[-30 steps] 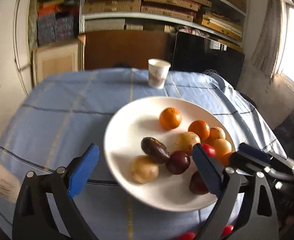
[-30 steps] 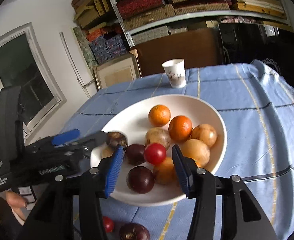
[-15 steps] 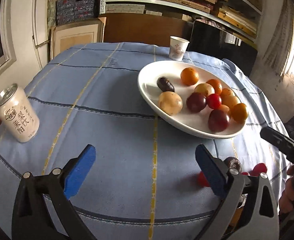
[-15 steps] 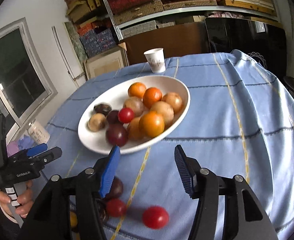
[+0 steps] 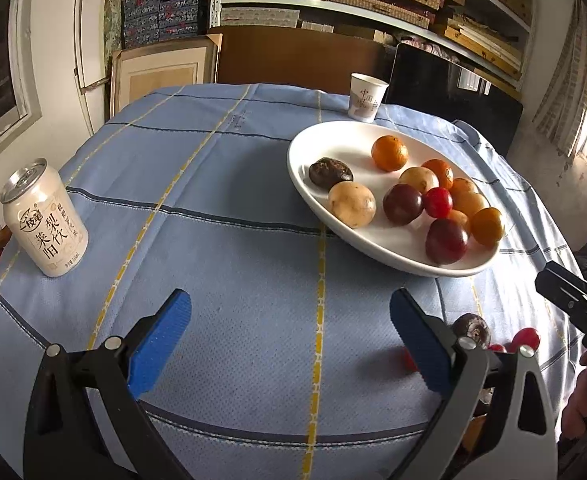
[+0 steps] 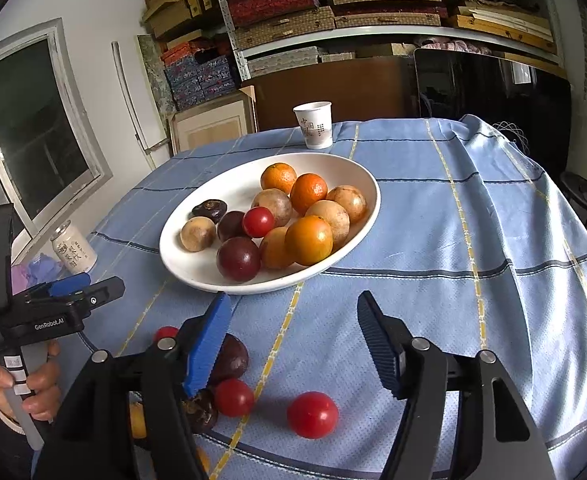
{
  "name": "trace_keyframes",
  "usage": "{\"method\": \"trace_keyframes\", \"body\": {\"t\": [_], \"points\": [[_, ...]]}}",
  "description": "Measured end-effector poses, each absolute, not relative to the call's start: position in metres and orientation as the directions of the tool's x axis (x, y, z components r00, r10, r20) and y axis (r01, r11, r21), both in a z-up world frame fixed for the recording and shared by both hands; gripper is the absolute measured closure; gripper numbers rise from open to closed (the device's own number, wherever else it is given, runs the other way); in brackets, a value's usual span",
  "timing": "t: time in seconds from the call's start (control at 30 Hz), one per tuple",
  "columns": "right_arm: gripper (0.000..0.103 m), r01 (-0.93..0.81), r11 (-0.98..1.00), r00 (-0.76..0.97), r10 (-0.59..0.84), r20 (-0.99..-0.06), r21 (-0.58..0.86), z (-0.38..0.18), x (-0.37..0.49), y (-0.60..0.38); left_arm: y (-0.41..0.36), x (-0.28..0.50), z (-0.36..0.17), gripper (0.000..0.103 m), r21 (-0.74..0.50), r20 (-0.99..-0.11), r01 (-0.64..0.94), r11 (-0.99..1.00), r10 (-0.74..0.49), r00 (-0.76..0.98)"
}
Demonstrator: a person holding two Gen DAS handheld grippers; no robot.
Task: Organize fruits
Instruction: 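Move the right tool to another red tomato while the left tool approaches a small yellow fruit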
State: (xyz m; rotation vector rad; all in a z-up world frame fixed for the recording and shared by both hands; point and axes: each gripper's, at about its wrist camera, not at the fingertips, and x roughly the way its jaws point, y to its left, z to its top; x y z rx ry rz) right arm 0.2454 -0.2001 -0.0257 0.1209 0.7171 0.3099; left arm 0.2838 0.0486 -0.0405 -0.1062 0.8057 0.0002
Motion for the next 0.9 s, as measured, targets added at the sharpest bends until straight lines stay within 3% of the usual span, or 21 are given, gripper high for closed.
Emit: {"method": "trace_keyframes", "body": {"t": [0.47, 0.9], "points": [[0.028, -0.215, 0.898, 0.614, 0.431, -0.662, 0.385, -0.043, 0.256, -0.22, 0.029, 0.277, -0.04, 0.005, -0.062, -0.722, 0.03, 0.998, -0.066, 0.689], [0.028, -0.332, 0.929, 0.594, 0.342, -0.728, 0.166, -0.037, 0.241, -0.211, 0.023, 0.269, -0.031, 0.005, -0.138, -0.726, 0.102, 0.985, -0.17, 0.667]]}}
